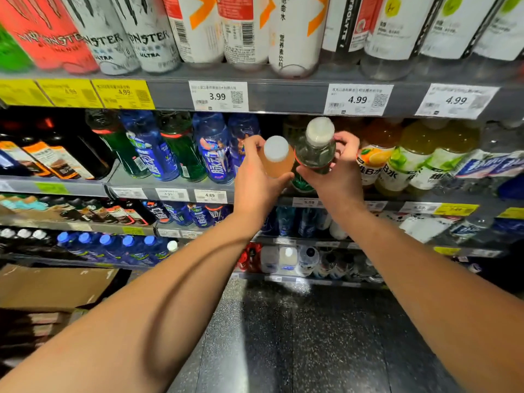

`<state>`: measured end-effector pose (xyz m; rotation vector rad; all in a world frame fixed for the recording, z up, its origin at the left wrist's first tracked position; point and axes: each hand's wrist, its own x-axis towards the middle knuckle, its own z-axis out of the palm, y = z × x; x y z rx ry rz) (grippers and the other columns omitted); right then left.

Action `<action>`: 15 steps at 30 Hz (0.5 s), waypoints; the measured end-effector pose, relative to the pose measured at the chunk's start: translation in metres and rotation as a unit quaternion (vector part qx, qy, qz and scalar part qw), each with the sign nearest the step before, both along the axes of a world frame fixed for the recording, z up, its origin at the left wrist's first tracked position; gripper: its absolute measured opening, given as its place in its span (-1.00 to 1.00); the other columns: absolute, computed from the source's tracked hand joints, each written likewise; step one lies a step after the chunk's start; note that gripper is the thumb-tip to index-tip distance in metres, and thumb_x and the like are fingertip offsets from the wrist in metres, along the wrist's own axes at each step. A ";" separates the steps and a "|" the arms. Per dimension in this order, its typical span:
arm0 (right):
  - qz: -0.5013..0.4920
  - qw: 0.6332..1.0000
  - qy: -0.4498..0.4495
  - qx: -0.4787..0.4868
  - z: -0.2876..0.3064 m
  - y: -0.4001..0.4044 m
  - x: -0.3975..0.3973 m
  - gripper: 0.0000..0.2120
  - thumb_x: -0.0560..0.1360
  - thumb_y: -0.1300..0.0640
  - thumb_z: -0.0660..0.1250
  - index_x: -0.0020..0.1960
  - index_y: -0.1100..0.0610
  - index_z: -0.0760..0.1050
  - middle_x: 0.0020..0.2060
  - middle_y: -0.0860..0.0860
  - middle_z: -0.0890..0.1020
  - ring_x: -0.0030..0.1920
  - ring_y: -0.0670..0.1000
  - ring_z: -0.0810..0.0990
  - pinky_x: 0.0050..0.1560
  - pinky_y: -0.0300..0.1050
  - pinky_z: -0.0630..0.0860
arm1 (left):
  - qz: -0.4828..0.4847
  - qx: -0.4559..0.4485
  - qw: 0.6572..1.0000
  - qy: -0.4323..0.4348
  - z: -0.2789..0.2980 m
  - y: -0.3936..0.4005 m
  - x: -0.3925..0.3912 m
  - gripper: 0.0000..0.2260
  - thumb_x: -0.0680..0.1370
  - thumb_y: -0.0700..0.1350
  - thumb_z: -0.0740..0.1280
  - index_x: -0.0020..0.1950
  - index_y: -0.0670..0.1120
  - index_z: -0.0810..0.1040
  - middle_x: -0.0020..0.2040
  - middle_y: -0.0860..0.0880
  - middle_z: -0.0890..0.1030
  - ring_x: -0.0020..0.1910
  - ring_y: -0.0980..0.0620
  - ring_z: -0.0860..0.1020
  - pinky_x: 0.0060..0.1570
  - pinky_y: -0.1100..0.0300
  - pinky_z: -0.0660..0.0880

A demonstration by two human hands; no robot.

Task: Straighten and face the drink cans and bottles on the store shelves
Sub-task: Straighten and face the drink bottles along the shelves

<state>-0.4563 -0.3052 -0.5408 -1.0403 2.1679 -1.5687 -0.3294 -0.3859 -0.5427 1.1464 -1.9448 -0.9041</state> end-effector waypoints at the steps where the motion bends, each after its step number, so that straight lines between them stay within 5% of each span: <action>1: -0.003 1.000 0.000 0.001 -0.001 0.002 0.000 -0.23 0.29 0.23 0.61 0.37 0.10 0.28 0.05 -0.23 0.52 0.05 -0.28 0.55 0.16 -0.22 0.52 | -0.005 0.026 1.000 0.007 -0.001 0.002 0.000 -0.34 0.31 -0.06 0.60 0.26 0.02 0.29 0.11 0.01 0.58 0.05 -0.03 0.56 0.00 0.07 0.50; 7: 0.010 0.999 -0.046 0.011 0.001 -0.001 -0.001 -0.25 0.27 0.15 0.62 0.36 -0.01 0.34 0.13 -0.09 0.61 0.16 -0.05 0.60 0.20 0.01 0.57 | 0.014 0.033 0.999 0.035 -0.009 0.008 0.009 -0.54 0.30 0.00 0.58 0.11 0.13 0.47 0.03 0.11 0.61 0.01 0.07 0.59 0.06 0.05 0.54; 15: 0.021 0.995 -0.102 -0.005 0.003 -0.016 0.007 -0.41 0.16 -0.02 0.61 0.08 -0.23 0.40 0.03 -0.11 0.67 0.10 -0.05 0.65 0.15 0.07 0.59 | 0.087 0.054 0.981 0.167 -0.001 0.002 0.056 -0.52 0.32 -0.06 0.62 0.16 -0.01 0.52 0.00 0.11 0.63 -0.02 0.20 0.59 0.00 0.38 0.47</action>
